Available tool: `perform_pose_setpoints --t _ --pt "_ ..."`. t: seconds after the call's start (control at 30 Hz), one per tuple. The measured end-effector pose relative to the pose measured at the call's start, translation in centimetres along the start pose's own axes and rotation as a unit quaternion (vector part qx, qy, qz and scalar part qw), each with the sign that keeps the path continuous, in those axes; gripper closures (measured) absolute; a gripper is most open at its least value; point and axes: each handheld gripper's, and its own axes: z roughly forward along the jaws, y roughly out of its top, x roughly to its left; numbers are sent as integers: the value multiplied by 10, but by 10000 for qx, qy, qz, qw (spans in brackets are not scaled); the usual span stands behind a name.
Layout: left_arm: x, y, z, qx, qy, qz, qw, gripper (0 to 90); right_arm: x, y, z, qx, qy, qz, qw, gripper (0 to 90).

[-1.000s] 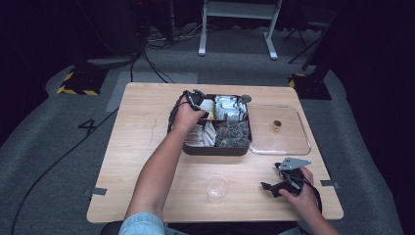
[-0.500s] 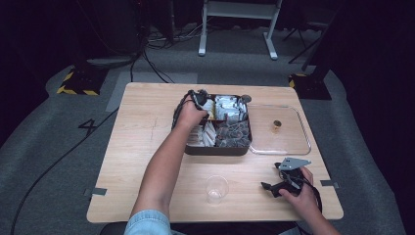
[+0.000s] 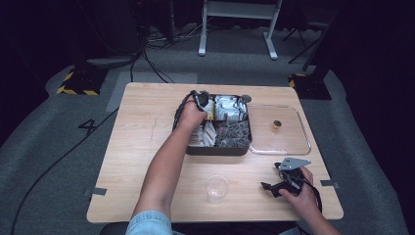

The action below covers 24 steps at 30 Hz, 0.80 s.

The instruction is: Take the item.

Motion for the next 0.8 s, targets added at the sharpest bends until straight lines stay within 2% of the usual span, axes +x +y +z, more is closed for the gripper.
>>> perform_pose_setpoints --t 0.4,0.63,0.67,0.7,0.8 --pt "-2 2 -10 -163 -60 11 9998 900 0 0 0 -1 1 -2 10000 2" --pt "-3 3 -28 -447 -105 83 9989 900 0 0 0 -2 2 -3 10000 2" --pt "-3 3 -32 -482 -128 79 9987 900 0 0 0 -3 1 -1 10000 1" --pt "-3 3 -38 -639 -211 121 9977 900 0 0 0 -2 1 0 10000 2" --pt "-2 2 -45 -764 -297 156 9965 900 0 0 0 -2 6 5 10000 2"
